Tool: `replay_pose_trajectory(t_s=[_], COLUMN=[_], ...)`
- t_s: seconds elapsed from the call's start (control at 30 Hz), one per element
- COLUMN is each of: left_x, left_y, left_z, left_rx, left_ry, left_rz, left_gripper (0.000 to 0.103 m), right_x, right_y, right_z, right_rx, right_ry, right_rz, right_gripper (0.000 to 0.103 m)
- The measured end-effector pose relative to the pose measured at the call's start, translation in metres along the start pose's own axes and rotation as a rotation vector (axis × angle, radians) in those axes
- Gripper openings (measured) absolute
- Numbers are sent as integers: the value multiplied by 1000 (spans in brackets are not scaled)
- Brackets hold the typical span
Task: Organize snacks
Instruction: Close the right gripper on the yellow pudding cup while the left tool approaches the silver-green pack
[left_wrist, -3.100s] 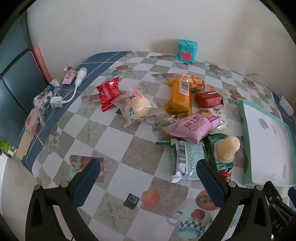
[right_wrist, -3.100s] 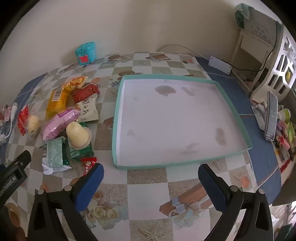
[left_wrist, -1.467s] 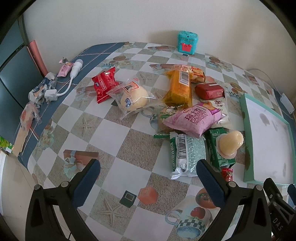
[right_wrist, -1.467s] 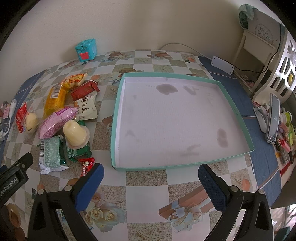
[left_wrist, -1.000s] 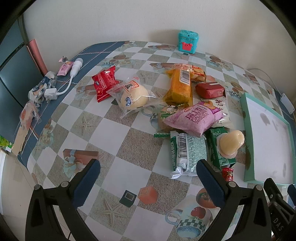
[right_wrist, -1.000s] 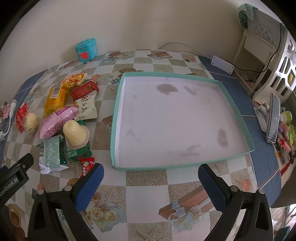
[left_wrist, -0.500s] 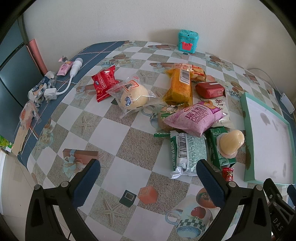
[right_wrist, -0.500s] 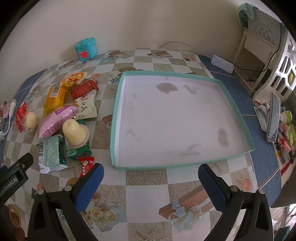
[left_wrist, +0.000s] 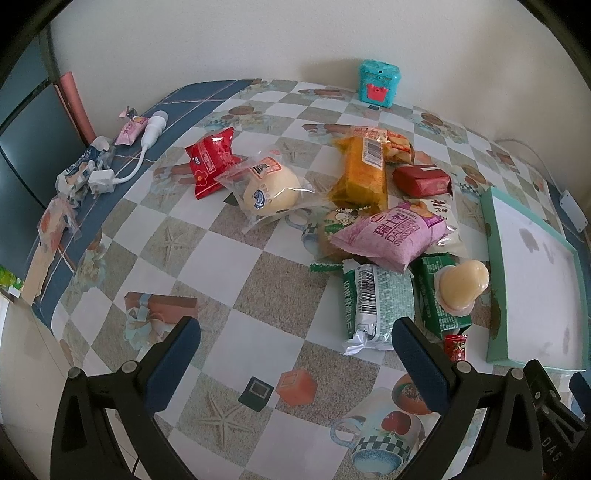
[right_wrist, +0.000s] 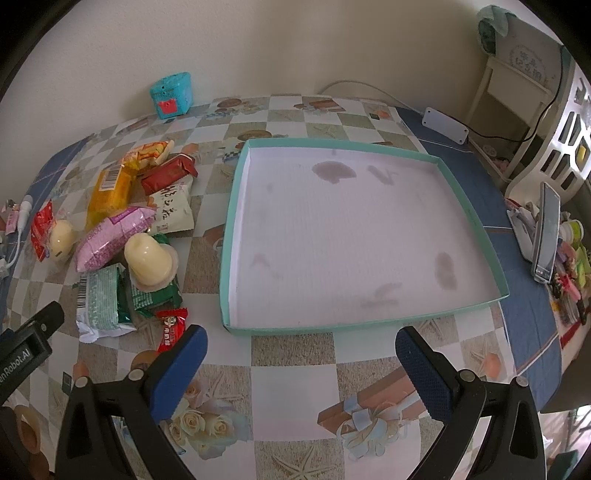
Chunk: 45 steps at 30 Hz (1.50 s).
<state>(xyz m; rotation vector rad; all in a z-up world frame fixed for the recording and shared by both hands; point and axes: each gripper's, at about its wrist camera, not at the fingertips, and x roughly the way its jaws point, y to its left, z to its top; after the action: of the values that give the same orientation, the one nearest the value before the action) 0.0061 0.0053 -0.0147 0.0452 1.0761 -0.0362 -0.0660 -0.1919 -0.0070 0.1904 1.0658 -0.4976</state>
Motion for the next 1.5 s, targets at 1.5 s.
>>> replay_pose_trajectory(t_s=[1.5], left_x=[36], left_y=[22], left_z=[41], left_rx=[-368], left_ry=[259], left_rz=[-100], left_gripper=[103], right_x=[18], right_y=[79], right_z=[56], right_rx=[-63], right_ry=[-11], right_rz=[278], right_gripper=[68])
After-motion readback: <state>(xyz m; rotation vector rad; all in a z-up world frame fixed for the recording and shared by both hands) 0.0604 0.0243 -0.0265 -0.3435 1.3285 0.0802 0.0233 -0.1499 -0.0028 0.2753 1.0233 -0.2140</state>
